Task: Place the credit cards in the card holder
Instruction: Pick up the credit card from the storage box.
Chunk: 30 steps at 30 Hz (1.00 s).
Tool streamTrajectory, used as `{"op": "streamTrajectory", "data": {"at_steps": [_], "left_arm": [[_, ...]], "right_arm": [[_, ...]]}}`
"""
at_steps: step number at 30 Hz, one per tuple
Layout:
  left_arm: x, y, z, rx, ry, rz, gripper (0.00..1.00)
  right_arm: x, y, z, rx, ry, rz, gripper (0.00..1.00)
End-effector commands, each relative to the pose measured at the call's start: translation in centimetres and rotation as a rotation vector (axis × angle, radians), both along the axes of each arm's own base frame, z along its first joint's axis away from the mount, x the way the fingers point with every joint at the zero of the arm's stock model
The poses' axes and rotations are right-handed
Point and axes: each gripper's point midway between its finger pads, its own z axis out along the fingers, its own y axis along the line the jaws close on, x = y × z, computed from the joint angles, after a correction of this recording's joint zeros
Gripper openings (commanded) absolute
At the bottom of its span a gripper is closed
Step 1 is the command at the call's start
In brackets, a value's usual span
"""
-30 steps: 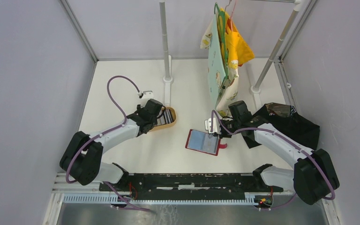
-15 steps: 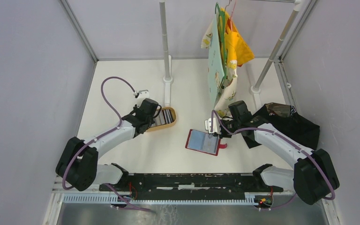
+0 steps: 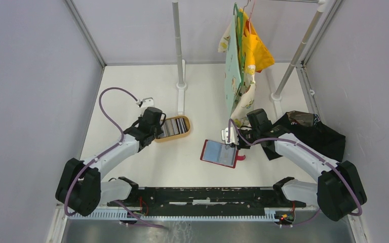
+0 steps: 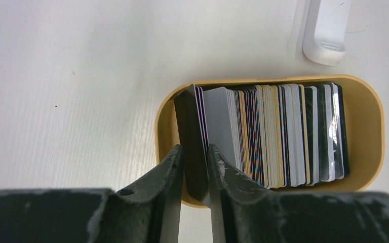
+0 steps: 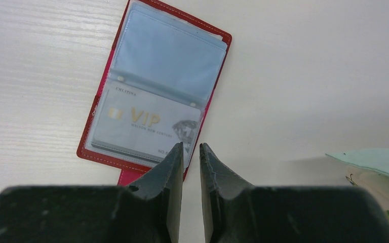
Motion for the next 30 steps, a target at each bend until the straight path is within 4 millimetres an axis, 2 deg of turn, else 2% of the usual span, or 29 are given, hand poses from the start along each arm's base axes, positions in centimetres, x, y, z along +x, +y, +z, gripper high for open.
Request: {"op": "streamTrajectory", "data": {"at_steps": [1, 9, 14, 22, 30], "left_arm": [[-0.2, -0.1, -0.2, -0.107, -0.005, 0.027, 0.3], [-0.2, 0.2, -0.4, -0.18, -0.01, 0.042, 0.22], [-0.6, 1.3, -0.6, -0.161, -0.008, 0.084, 0.19], [-1.2, 2.7, 0.0, -0.132, -0.031, 0.147, 0.18], [-1.4, 2.8, -0.3, -0.133, -0.028, 0.162, 0.21]], "right_arm": [[0.2, 0.5, 1.0, 0.029, -0.005, 0.008, 0.23], [0.1, 0.5, 1.1, 0.033, -0.005, 0.011, 0.23], [0.1, 0.5, 1.2, 0.036, -0.005, 0.011, 0.23], [0.1, 0.6, 1.2, 0.038, -0.004, 0.014, 0.24], [0.0, 0.6, 1.3, 0.041, -0.003, 0.017, 0.24]]}}
